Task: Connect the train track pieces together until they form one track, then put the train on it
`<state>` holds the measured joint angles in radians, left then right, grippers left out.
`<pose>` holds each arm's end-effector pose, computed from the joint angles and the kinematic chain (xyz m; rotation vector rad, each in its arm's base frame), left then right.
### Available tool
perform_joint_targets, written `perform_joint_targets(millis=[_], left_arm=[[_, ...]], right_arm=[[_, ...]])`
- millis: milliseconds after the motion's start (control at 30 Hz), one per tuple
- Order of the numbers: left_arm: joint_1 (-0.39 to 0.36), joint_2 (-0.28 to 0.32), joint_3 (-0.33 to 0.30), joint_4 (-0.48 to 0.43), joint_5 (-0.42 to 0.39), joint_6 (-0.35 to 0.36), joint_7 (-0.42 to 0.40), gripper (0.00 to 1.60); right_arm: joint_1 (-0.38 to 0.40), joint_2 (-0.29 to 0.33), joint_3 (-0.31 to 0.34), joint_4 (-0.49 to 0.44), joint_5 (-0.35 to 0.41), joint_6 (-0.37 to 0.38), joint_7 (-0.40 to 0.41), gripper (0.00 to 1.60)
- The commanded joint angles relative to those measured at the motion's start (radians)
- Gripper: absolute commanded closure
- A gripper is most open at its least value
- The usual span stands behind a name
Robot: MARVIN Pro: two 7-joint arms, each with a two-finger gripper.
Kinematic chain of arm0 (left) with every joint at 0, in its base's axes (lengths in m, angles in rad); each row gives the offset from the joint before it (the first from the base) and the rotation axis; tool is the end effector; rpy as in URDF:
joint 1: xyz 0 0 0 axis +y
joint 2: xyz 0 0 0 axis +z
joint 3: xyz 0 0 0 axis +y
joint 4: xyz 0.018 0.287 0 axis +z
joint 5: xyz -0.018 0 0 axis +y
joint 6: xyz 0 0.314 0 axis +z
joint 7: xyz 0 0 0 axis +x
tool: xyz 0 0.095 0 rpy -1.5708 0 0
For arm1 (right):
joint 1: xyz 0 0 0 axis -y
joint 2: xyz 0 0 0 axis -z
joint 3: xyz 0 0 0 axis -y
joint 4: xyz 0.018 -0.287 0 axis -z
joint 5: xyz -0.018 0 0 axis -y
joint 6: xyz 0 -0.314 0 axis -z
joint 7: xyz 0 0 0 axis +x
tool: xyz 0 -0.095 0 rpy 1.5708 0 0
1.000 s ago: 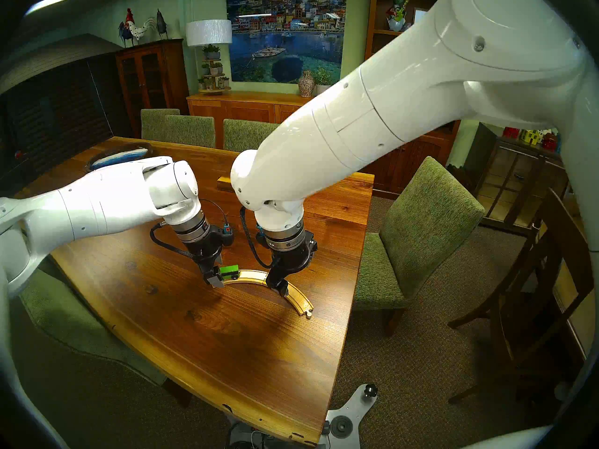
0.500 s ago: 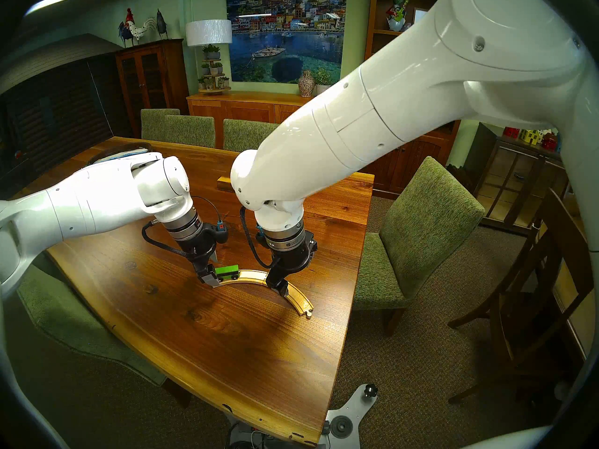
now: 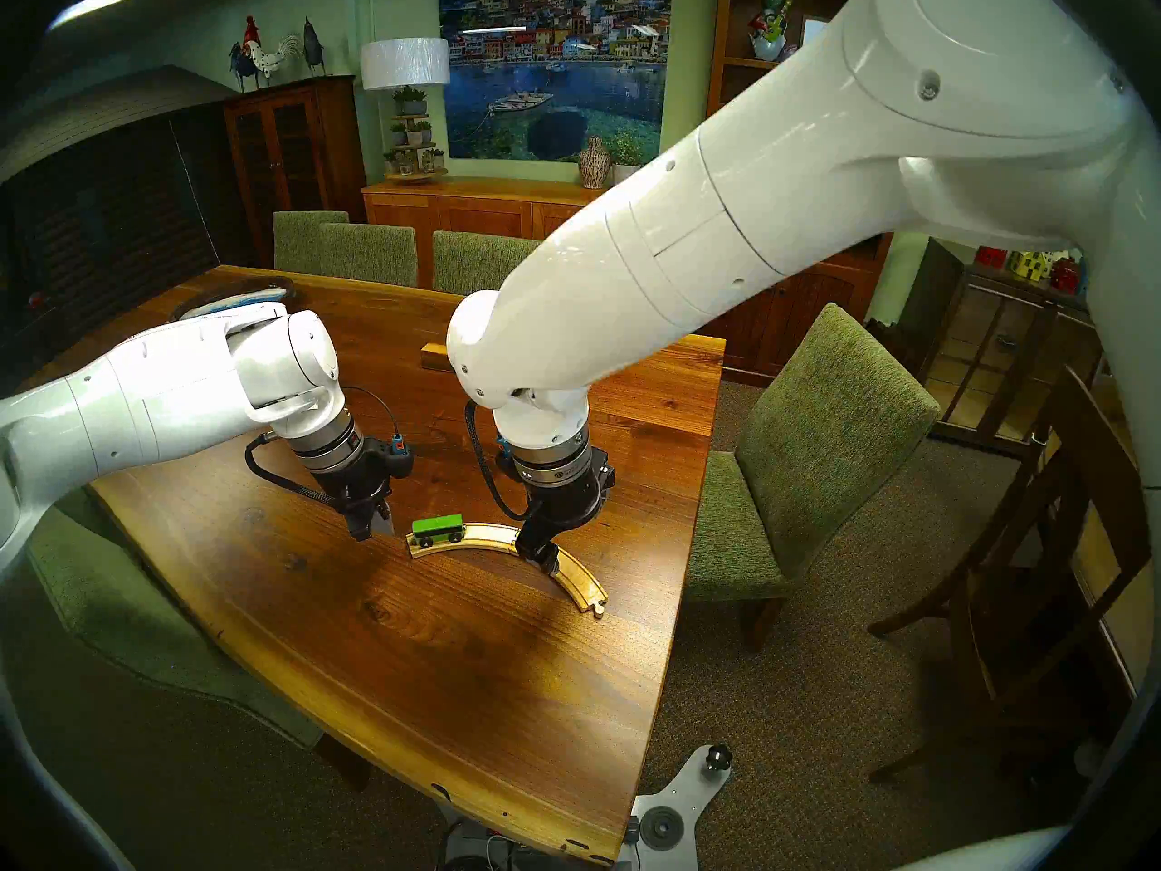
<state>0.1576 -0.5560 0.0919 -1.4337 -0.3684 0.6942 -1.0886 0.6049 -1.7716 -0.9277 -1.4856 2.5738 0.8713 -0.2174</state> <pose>0.4570 0.1106 -0.1955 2.5164 -1.7521 0.2231 0.3986 0.2449 -0.1472 2.6056 1.3491 0.0852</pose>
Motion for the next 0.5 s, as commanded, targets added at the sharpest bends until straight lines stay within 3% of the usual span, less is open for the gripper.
perform_joint_targets(millis=[0, 467], left_arm=[[-0.019, -0.013, -0.024, 0.021, -0.01, 0.002, 0.006, 1.6], [-0.014, -0.077, -0.022, 0.083, -0.014, 0.002, 0.009, 1.6]], right_arm=[[0.024, 0.013, 0.004, 0.009, -0.001, 0.0, 0.0, 0.0], [0.023, 0.013, 0.004, 0.009, -0.001, 0.0, -0.001, 0.0]])
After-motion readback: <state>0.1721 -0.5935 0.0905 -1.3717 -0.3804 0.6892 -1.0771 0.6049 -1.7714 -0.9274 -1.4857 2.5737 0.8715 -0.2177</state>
